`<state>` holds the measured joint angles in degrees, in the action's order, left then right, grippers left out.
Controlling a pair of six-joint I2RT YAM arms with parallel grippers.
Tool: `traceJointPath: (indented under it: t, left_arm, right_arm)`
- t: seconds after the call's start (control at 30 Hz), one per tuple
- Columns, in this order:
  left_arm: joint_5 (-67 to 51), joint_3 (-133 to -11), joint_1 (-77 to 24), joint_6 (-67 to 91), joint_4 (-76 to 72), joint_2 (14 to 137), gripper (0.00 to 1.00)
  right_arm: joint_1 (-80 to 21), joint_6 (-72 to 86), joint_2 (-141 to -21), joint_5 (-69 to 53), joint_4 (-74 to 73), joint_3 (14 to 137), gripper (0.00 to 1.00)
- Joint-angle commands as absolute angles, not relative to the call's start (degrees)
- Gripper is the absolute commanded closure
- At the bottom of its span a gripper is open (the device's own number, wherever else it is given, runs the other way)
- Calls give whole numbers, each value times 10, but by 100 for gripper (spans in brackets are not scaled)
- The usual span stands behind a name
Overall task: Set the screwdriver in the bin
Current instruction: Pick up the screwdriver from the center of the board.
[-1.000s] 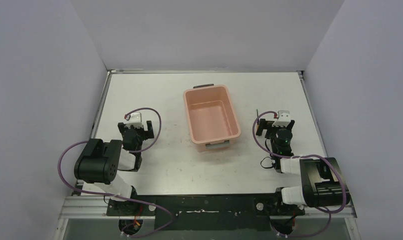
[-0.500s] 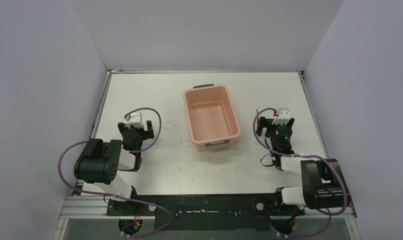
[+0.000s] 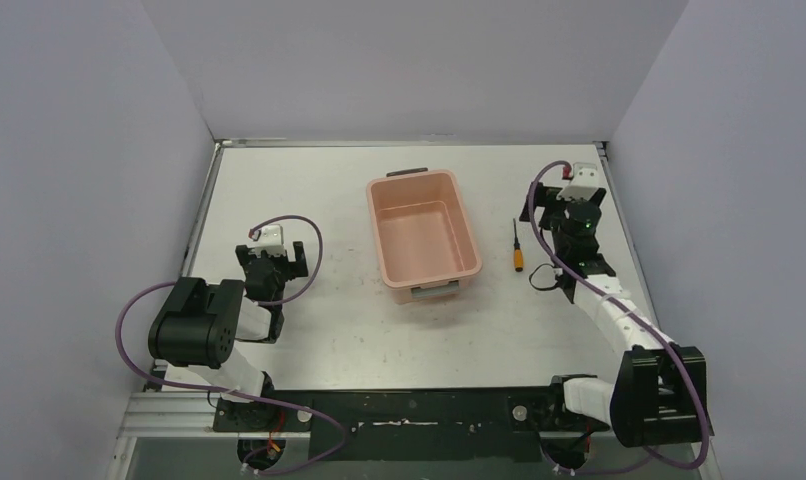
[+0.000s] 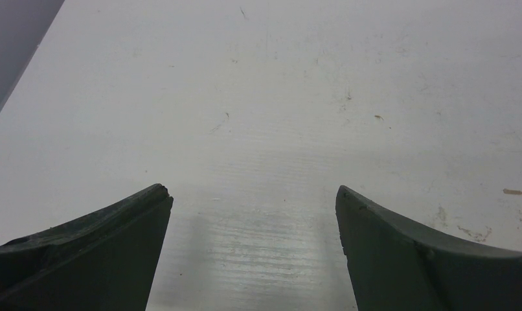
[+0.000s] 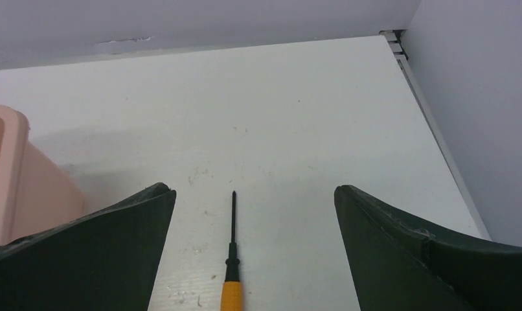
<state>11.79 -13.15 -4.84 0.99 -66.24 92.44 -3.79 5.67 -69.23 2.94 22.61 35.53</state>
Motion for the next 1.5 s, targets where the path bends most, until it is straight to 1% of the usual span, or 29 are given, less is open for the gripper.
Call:
traceJointPath:
  t: [0.0, 0.07, 0.23, 0.4, 0.47, 0.67, 0.8, 0.93, 1.33, 1.47]
  left_arm:
    - [120, -145, -50, 15, -694, 922, 3]
    - [120, -145, -50, 15, -694, 922, 3]
    - [120, -145, -50, 15, -695, 922, 3]
    - [120, -145, -50, 14, -695, 922, 3]
    - [120, -145, -50, 15, -695, 922, 3]
    - [120, -145, -50, 15, -694, 922, 3]
    - [120, -145, -50, 15, -694, 923, 3]
    - [120, -145, -50, 15, -695, 922, 3]
    - [120, -144, -50, 15, -694, 922, 3]
    - [120, -145, -50, 15, -695, 922, 3]
  right_arm:
    - [-40, 81, -676, 20, 93, 456, 0]
    - [-40, 92, -677, 21, 51, 504, 0]
    - [-39, 128, -669, 23, -29, 580, 0]
    - [-37, 130, -679, 5, -101, 651, 0]
    - [-37, 121, -680, -22, -121, 665, 0]
    - [-36, 120, -659, -27, -131, 667, 0]
    - [-36, 110, -678, -22, -170, 696, 0]
    - [-35, 103, -696, -16, -192, 699, 0]
    - [-32, 99, -800, -31, -230, 668, 0]
    - [-31, 107, -841, -41, -229, 661, 2]
